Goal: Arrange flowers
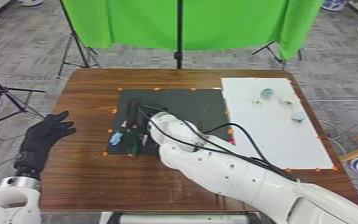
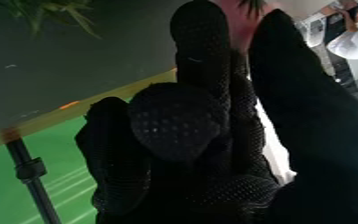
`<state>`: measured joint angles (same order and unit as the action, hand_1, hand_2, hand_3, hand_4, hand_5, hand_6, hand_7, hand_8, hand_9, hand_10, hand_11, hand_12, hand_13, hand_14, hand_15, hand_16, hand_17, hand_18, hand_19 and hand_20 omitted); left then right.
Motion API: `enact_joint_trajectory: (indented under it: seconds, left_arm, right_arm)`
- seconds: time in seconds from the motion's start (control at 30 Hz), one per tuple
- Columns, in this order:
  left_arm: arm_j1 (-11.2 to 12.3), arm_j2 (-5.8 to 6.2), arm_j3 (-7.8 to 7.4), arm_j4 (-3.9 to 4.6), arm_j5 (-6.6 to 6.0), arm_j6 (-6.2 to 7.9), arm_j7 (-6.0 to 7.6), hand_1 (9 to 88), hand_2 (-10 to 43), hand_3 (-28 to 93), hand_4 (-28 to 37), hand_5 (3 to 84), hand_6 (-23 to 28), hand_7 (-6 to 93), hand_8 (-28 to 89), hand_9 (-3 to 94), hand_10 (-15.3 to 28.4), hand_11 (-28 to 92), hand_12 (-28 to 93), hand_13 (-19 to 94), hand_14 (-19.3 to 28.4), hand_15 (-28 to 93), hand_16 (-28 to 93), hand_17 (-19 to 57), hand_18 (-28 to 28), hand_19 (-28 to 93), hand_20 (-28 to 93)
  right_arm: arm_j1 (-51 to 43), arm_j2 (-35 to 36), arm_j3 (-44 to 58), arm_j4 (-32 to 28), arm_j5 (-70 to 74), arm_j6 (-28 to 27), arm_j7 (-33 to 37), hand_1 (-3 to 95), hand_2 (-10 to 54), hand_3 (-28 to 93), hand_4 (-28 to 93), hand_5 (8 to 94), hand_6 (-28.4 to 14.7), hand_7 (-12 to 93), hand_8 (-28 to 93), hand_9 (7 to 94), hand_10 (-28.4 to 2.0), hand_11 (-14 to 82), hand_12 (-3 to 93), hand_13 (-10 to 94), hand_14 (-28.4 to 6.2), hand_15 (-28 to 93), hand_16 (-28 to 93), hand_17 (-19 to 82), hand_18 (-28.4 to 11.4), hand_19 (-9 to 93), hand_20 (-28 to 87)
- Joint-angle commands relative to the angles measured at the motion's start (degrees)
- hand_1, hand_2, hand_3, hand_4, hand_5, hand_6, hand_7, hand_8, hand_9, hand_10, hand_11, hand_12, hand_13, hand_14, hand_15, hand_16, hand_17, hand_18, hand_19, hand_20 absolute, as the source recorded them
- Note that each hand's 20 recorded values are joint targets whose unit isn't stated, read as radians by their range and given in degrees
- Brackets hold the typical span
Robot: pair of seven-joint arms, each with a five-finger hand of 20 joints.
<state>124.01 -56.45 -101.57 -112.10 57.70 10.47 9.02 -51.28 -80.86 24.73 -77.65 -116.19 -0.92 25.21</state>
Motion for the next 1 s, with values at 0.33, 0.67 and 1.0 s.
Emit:
enact_joint_trajectory:
  seconds: [0.33, 0.67, 1.0]
  left_arm:
    - [1.20, -0.15, -0.74, -0.04, 0.38, -0.89, -1.23, 21.0, 17.0, 60, -28.3, 43.7, 8.0, 7.6, -5, 44.5, 15.3, 22, 13, 39, 20.0, 28, -1, 9.9, 14.2, 16, 20]
    - [3.82, -1.10, -2.57, -1.50, 0.49, 0.06, -1.07, 21.2, 16.8, 59, -28.3, 43.5, 7.9, 7.6, -5, 44.5, 15.3, 22, 13, 39, 20.1, 28, -1, 9.7, 14.3, 16, 20]
    - [7.32, -2.38, -4.65, -3.48, 0.64, 1.24, -0.67, 21.2, 16.8, 59, -28.3, 43.5, 8.0, 7.5, -5, 44.5, 15.3, 22, 13, 39, 20.1, 28, -1, 9.8, 14.4, 17, 20]
  right_arm:
    - [1.33, 1.91, 1.01, -4.05, -0.88, -2.18, -1.03, 44.5, -9.5, 64, -16, 68.4, -0.3, 19, 3, 84.0, -10.7, 31.8, 29.1, 90, -2.4, 59, 36, 62, -14.6, 93, 56]
    - [4.22, 9.59, 3.98, -14.54, 0.65, -1.84, -2.16, 42.6, -9.5, 66, -16, 67.9, -0.1, 18, -2, 83.7, -10.7, 33.4, 27.5, 90, -2.9, 59, 37, 61, -15.1, 93, 56]
    - [-1.81, 31.12, 22.95, -30.26, 0.01, -1.24, -0.43, 39.1, -9.5, 66, -15, 68.1, -0.2, 18, -8, 79.0, -12.6, 30.3, 27.3, 85, -4.6, 60, 37, 57, -15.9, 93, 55]
